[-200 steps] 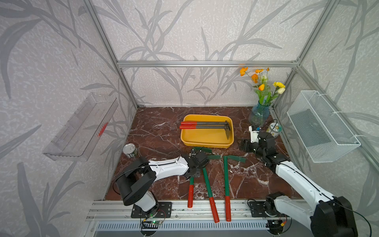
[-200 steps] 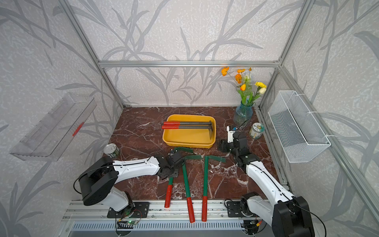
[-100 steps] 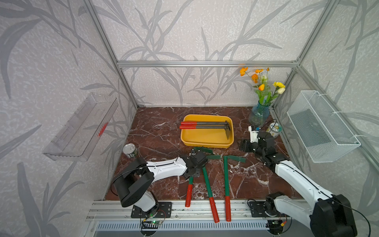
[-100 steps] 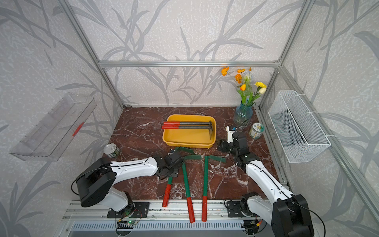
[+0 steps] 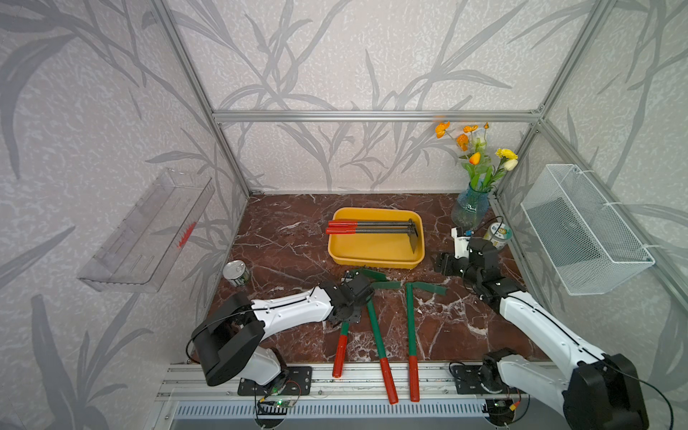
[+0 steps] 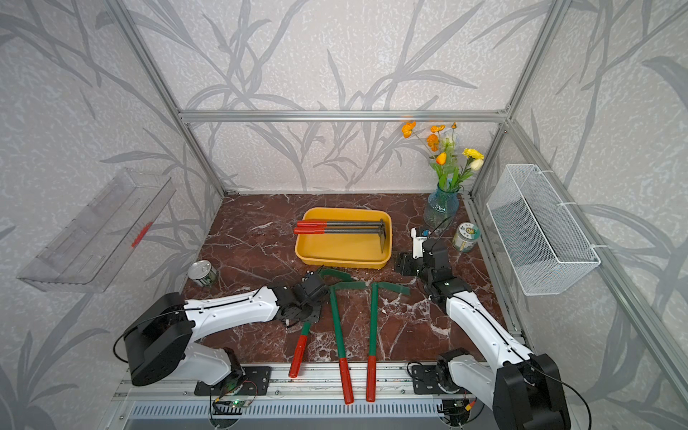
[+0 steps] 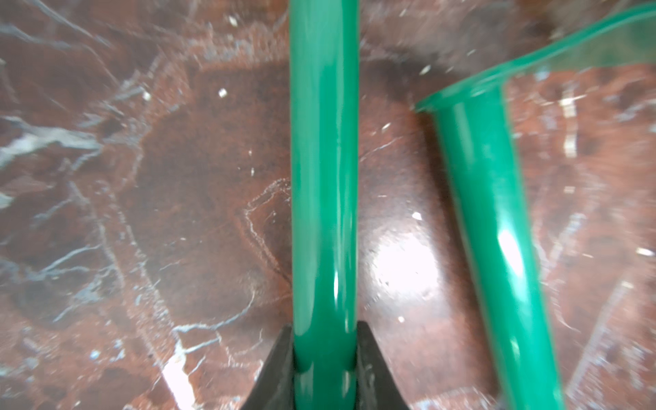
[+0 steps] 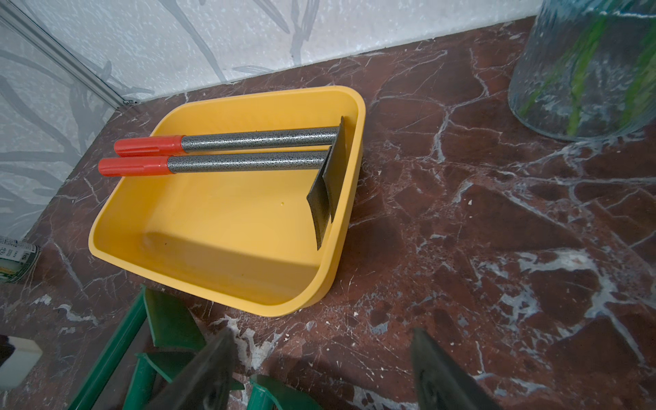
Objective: Put the small hoe into the storage box
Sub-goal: Pick up the hoe from the center of the board, then place the hoe in the storage box.
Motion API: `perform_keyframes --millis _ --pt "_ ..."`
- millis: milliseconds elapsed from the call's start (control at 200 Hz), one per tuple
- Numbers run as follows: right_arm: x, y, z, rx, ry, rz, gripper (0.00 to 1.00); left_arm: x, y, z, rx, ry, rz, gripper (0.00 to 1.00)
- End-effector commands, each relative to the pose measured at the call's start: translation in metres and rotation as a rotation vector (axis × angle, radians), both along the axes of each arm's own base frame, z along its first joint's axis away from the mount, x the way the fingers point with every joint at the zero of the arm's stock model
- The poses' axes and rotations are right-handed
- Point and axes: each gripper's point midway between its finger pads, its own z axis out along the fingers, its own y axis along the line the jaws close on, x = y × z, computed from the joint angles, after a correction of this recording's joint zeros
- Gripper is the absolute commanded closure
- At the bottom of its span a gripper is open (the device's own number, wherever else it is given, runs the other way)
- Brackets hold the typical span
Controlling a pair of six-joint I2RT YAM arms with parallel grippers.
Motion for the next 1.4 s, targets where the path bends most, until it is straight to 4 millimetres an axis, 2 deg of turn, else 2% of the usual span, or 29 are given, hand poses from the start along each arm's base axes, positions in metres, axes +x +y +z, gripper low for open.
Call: perform_keyframes --millis 0,305,490,645,720,865,1070,1125,1289,1394 --pt "-0.001 -0.004 0.003 -0.001 -0.008 -0.019 0.23 0.017 -0.013 0.043 -0.083 -0.113 -0.006 1.00" --pt "-0.001 -0.003 0.004 0.007 -0.006 -0.017 0.23 0.016 -0.014 0.085 -0.159 -0.177 -0.042 1.00" --pt "-0.002 -0.005 0.008 0.001 -0.012 -0.023 0.23 0.026 -0.015 0.133 -0.183 -0.283 -0.093 1.00" --pt "-0.002 -0.007 0.016 -0.004 -0.030 -0.029 0.23 0.038 -0.013 0.159 -0.114 -0.296 -0.282 1.00" --pt "-0.002 -0.008 0.020 -0.006 -0.042 -0.035 0.23 0.051 -0.007 0.177 -0.032 -0.298 -0.388 1.00" --pt "0.000 -0.013 0.030 0.002 -0.060 -0.049 0.23 0.095 0.009 0.211 0.173 -0.383 -0.529 1.00" --pt "0.004 -0.022 0.036 0.034 -0.061 -0.077 0.23 0.149 -0.005 0.240 0.185 -0.463 -0.779 1.00" --pt "0.007 -0.023 0.036 0.048 -0.060 -0.083 0.23 0.164 -0.011 0.241 0.182 -0.481 -0.855 1.00" --pt "0.015 -0.023 0.039 0.051 -0.055 -0.083 0.23 0.193 -0.037 0.239 0.128 -0.528 -1.098 1.00" --pt "0.020 -0.025 0.039 0.037 -0.055 -0.092 0.23 0.212 -0.048 0.224 0.135 -0.489 -1.208 1.00"
